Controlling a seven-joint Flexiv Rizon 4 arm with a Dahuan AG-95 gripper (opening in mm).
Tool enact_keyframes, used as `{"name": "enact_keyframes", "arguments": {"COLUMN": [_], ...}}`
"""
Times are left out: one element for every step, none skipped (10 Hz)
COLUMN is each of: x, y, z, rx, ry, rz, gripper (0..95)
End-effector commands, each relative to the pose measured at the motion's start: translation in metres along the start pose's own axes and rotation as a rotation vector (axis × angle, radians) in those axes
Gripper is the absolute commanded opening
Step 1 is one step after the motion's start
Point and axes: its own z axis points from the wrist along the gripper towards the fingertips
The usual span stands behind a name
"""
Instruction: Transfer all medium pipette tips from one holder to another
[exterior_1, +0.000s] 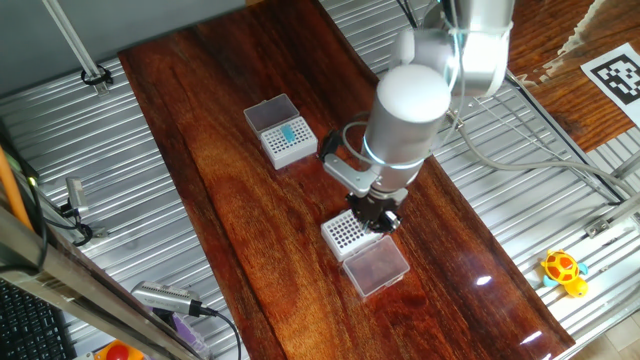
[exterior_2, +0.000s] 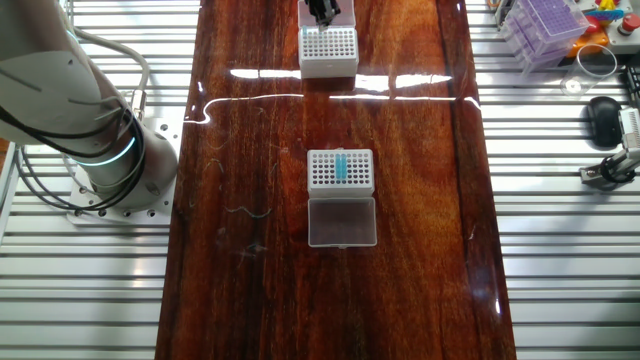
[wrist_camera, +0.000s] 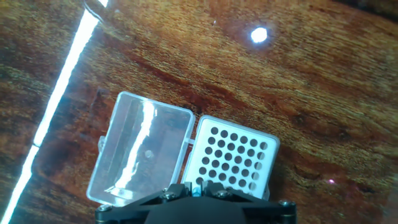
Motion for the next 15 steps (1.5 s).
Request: {"name": "enact_keyframes", "arguments": {"x": [0.001, 0.002, 0.002, 0.003, 0.004, 0.004, 0.005, 0.006, 0.007, 0.007, 0.007, 0.007, 0.007, 0.007, 0.011], "y": [0.0, 0.0, 0.0, 0.0, -0.004, -0.01, -0.028, -0.035, -0.053, -0.053, -0.053, -0.053, -0.053, -0.053, -0.042], "z": [-0.016, -0.026, -0.029, -0.043, -0.055, -0.06, -0.068, -0.07, -0.075, -0.075, -0.075, -0.075, -0.075, -0.075, -0.071], "rx": [-0.002, -0.005, -0.005, -0.009, -0.011, -0.011, -0.012, -0.015, -0.023, -0.027, -0.028, -0.022, -0.017, -0.011, -0.008], "ry": [0.002, 0.002, 0.003, 0.006, 0.012, 0.013, 0.023, 0.025, 0.037, 0.044, 0.045, 0.046, 0.047, 0.045, 0.042], "rz": [-0.003, -0.003, -0.003, -0.005, -0.016, -0.034, -0.066, -0.08, -0.118, -0.132, -0.129, -0.103, -0.083, -0.051, -0.032], "gripper": [0.0, 0.0, 0.0, 0.0, 0.0, 0.0, 0.0, 0.0, 0.0, 0.0, 0.0, 0.0, 0.0, 0.0, 0.0]}}
